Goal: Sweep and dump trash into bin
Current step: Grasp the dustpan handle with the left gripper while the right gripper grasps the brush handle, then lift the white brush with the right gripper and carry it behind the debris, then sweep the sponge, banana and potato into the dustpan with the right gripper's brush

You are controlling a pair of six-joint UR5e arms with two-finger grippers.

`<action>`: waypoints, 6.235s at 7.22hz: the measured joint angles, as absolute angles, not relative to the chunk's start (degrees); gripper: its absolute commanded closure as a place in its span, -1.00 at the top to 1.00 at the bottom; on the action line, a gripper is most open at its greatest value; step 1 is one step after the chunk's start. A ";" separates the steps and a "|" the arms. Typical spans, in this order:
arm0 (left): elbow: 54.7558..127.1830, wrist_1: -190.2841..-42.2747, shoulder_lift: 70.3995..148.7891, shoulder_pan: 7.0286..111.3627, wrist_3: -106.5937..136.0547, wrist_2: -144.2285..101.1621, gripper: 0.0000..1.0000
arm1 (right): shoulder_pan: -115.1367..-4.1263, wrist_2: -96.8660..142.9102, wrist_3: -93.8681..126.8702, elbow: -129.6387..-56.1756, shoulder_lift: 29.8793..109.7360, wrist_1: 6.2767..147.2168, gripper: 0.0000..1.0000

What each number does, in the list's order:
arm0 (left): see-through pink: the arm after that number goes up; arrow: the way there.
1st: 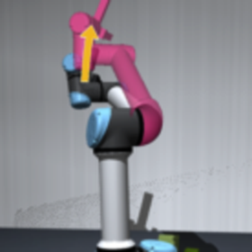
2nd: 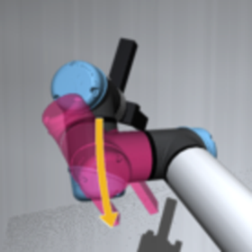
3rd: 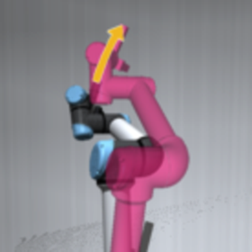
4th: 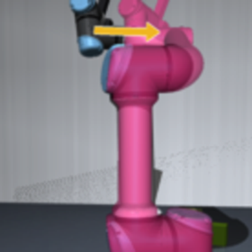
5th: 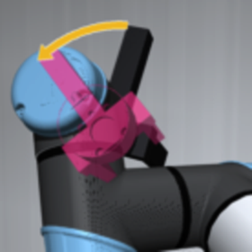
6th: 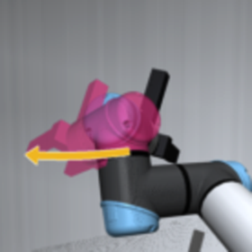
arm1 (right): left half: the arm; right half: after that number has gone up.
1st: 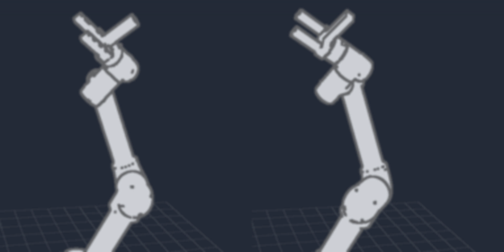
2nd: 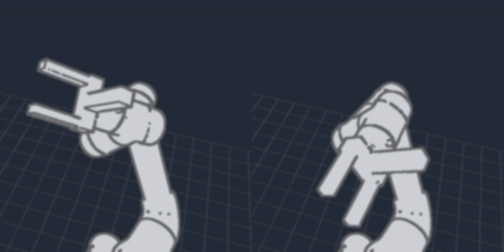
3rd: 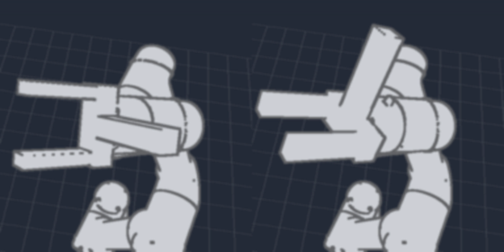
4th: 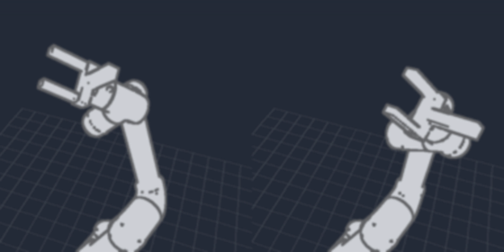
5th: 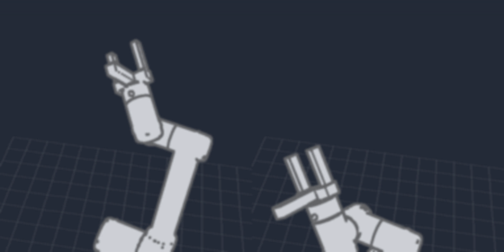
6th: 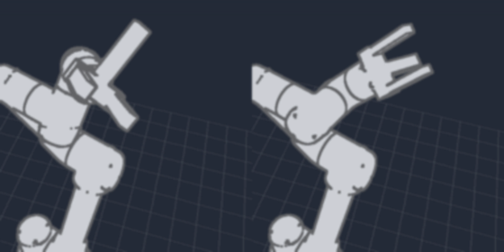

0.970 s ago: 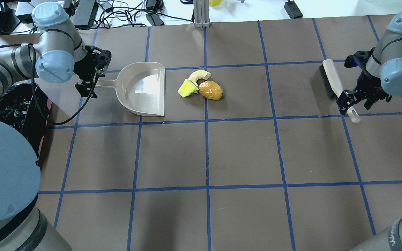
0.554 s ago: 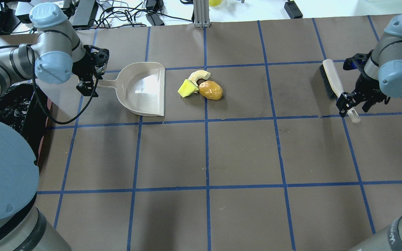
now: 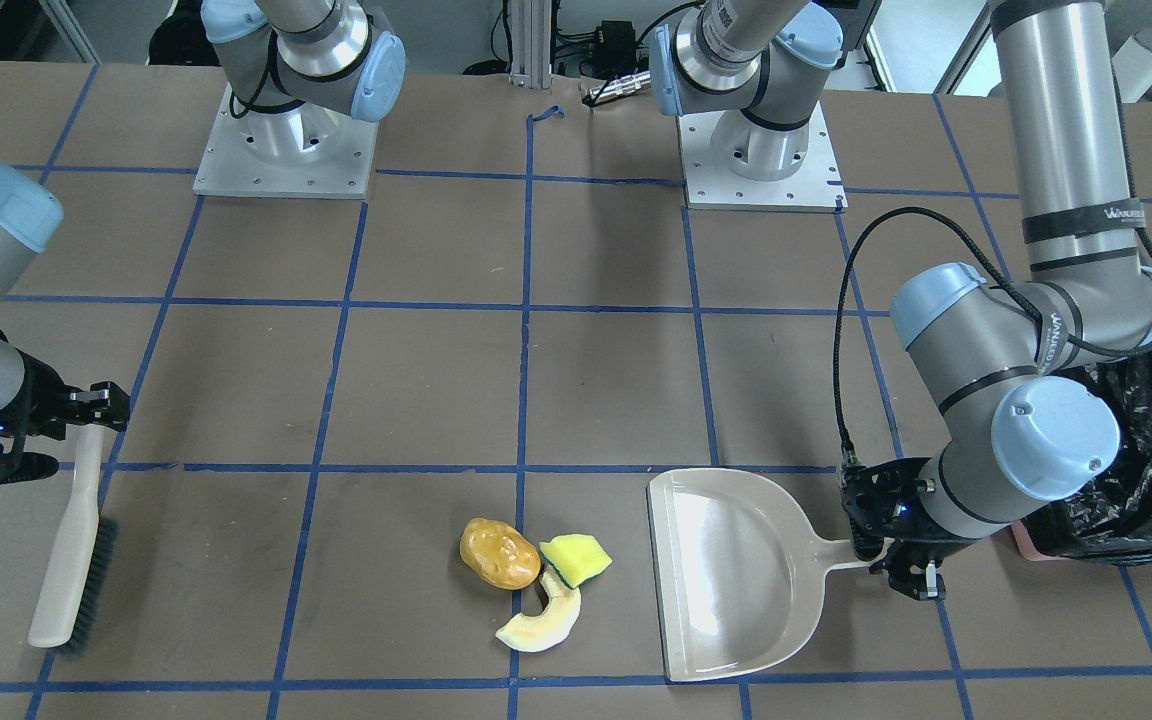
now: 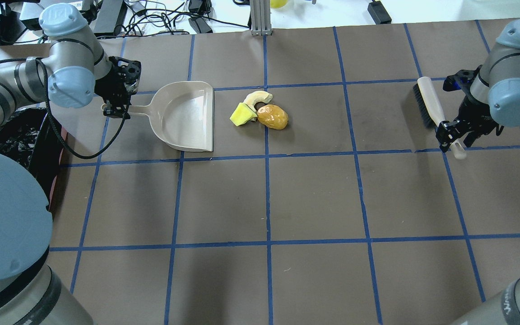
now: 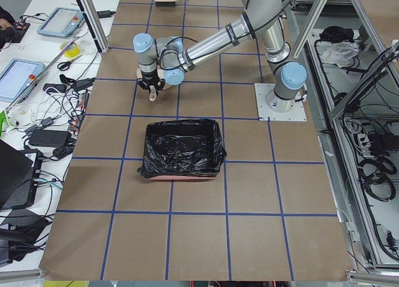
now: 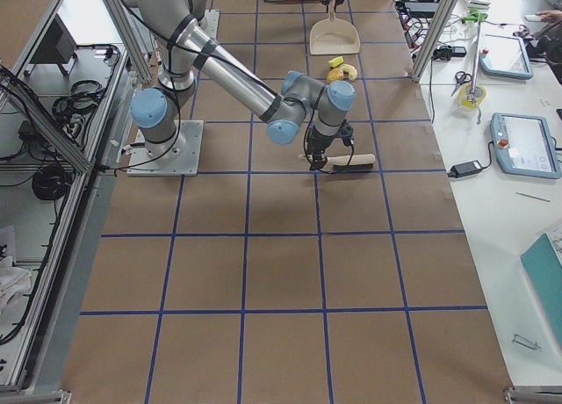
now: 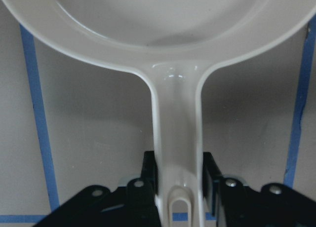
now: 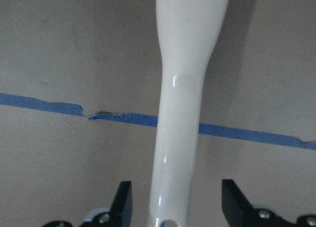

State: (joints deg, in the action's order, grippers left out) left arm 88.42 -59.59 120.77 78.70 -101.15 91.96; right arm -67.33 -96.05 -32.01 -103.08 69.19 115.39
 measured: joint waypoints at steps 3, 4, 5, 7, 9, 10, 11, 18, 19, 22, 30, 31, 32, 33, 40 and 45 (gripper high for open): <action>88.08 -59.56 120.44 79.29 -101.99 92.79 -1.00 | -67.33 -95.69 -31.66 -102.71 69.23 115.44 0.00; 87.97 -59.60 120.51 79.46 -102.04 93.55 -1.00 | -67.33 -95.58 -31.66 -102.68 69.21 115.41 -0.26; 87.83 -59.77 120.64 79.56 -101.94 94.46 -1.00 | -67.32 -95.50 -31.68 -102.68 69.19 115.37 -0.63; 87.67 -60.28 120.72 79.87 -101.63 95.67 -1.00 | -67.32 -95.47 -31.76 -102.68 69.17 115.19 -1.00; 87.46 -60.39 120.79 80.60 -101.46 96.21 -1.00 | -67.34 -95.51 -31.71 -102.64 69.18 114.92 -1.00; 87.23 -60.48 120.96 80.83 -101.44 96.48 -1.00 | -67.47 -95.48 -31.53 -102.35 69.28 114.89 -1.00; 87.08 -60.59 121.12 80.96 -101.43 96.61 -1.00 | -67.93 -95.48 -30.60 -101.45 69.41 114.45 -1.00; 86.99 -61.34 120.96 81.04 -101.44 96.68 -1.00 | -90.34 -89.79 2.54 -95.02 69.34 107.96 -1.00; 87.04 -61.35 120.99 81.04 -101.28 96.68 -1.00 | -93.00 -89.26 6.38 -94.69 69.11 107.46 -1.00; 87.03 -61.41 120.99 81.06 -101.17 96.68 -1.00 | -100.45 -88.50 15.49 -92.32 66.08 106.91 -1.00; 87.01 -61.44 121.21 81.09 -101.16 96.67 -1.00 | -107.79 -87.52 23.35 -83.75 57.79 107.58 -1.00; 87.01 -61.43 121.21 81.10 -101.16 96.68 -1.00 | -108.93 -87.49 24.68 -82.39 56.79 107.58 -1.00; 87.01 -61.44 121.20 81.11 -101.16 96.68 -1.00 | -109.86 -87.47 25.59 -81.45 56.24 107.60 -1.00; 87.01 -61.44 121.20 81.12 -101.16 96.68 -1.00 | -110.76 -87.46 26.38 -80.80 55.90 107.67 -1.00; 87.01 -61.44 121.11 81.13 -101.07 96.68 -1.00 | -119.45 -81.54 39.90 -73.21 50.82 110.22 -1.00; 87.01 -61.44 121.08 81.12 -101.07 96.68 -1.00 | -124.15 -76.60 45.89 -69.35 48.28 113.69 -1.00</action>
State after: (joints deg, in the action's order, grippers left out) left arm 87.01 -61.44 121.08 81.12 -101.07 96.68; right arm -124.15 -76.60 45.89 -69.35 48.28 113.69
